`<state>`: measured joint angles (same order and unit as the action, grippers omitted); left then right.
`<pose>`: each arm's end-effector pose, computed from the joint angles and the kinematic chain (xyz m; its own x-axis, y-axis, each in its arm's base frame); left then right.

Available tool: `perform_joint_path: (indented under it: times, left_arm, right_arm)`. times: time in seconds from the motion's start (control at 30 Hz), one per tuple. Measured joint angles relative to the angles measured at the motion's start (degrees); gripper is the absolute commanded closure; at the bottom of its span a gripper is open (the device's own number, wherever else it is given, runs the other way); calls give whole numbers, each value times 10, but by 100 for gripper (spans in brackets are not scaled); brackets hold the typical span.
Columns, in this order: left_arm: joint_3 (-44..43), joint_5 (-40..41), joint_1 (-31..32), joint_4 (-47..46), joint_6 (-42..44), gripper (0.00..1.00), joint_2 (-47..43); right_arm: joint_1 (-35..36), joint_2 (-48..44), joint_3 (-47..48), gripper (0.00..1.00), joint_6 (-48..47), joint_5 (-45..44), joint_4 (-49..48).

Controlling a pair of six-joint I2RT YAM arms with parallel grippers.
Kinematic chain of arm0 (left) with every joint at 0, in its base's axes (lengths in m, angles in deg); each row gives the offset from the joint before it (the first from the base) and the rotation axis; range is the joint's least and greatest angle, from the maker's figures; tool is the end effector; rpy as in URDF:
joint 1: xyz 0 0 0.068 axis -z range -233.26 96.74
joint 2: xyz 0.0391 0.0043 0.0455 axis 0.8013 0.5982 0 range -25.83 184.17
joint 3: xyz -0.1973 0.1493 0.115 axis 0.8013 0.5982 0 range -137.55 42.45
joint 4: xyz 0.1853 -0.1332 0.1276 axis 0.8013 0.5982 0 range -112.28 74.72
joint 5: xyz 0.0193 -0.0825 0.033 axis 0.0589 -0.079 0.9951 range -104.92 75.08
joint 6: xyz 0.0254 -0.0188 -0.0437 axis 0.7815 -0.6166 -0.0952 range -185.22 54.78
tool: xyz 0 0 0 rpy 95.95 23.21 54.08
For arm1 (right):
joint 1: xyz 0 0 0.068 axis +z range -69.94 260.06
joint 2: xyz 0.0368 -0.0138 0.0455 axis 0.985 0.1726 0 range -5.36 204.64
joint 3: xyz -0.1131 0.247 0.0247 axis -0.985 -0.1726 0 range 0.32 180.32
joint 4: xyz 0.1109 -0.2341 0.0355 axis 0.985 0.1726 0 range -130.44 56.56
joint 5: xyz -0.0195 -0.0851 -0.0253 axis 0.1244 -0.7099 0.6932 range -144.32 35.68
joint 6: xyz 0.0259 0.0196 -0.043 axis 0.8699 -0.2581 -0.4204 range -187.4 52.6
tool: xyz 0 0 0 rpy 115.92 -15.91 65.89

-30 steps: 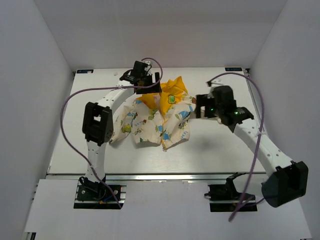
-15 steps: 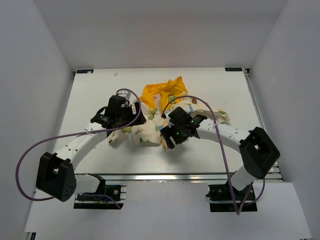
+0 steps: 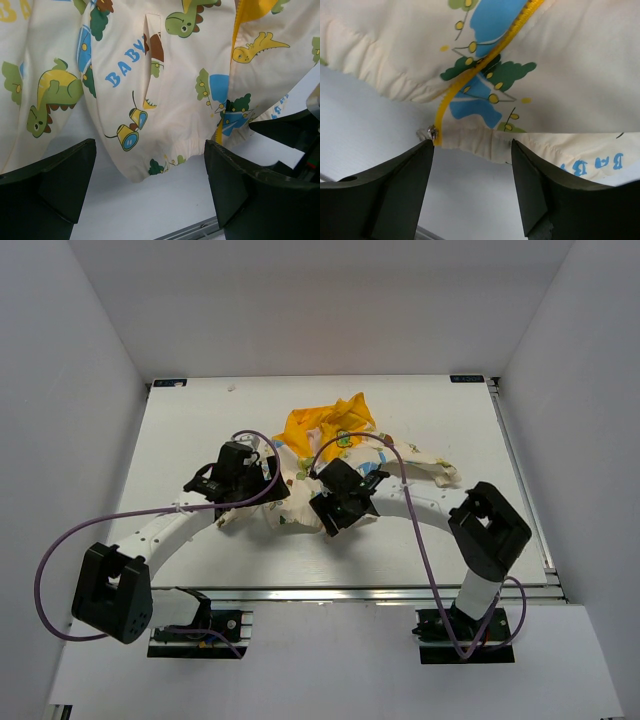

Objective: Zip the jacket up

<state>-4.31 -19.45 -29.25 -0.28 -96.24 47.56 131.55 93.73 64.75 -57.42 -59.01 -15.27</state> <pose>0.2388 -0.1095 0.2282 -0.8211 -0.1967 -0.5358 0.0352 0.9195 -0.3915 0.2216 0.2739 0.1896 -0.6609 -0.5531 -0.5072 -0.6495 0.7601 0.0175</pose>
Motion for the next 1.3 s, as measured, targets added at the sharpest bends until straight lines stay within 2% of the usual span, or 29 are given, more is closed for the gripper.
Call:
perform_joint_path:
  times: [0.1, 0.27, 0.4, 0.5, 0.63, 0.67, 0.8, 0.9, 1.2, 1.3]
  left_arm:
    - [0, 0, 0, 0, -1, 2, 0]
    - [0, 0, 0, 0, -1, 2, 0]
    - [0, -1, 0, 0, -1, 2, 0]
    - [0, 0, 0, 2, -1, 2, -2]
    - [0, 2, 0, 3, -3, 2, -12]
    - [0, 3, 0, 4, -3, 2, -14]
    - [0, 12, 0, 11, -5, 2, -23]
    - [0, 16, 0, 17, -5, 2, -28]
    - [-22, -25, 3, 33, 26, 2, -29]
    - [-48, -27, 34, 44, 47, 2, -15]
  right_arm:
    - [0, 14, 0, 38, 5, -10, -9]
    - [0, 45, 2, 39, 17, -19, -31]
    - [0, 51, 4, 34, 28, -24, -48]
    - [0, 53, 3, 42, 38, -30, -60]
    - [0, 53, -4, 45, 54, -45, -77]
    - [1, 53, -5, 48, 59, -51, -79]
    - [7, 56, -8, 80, 82, -78, -94]
    - [7, 53, -17, 98, 102, -91, -113]
    - [7, 21, -40, 100, 108, -96, -102]
    - [0, -19, -55, 100, 106, -86, -77]
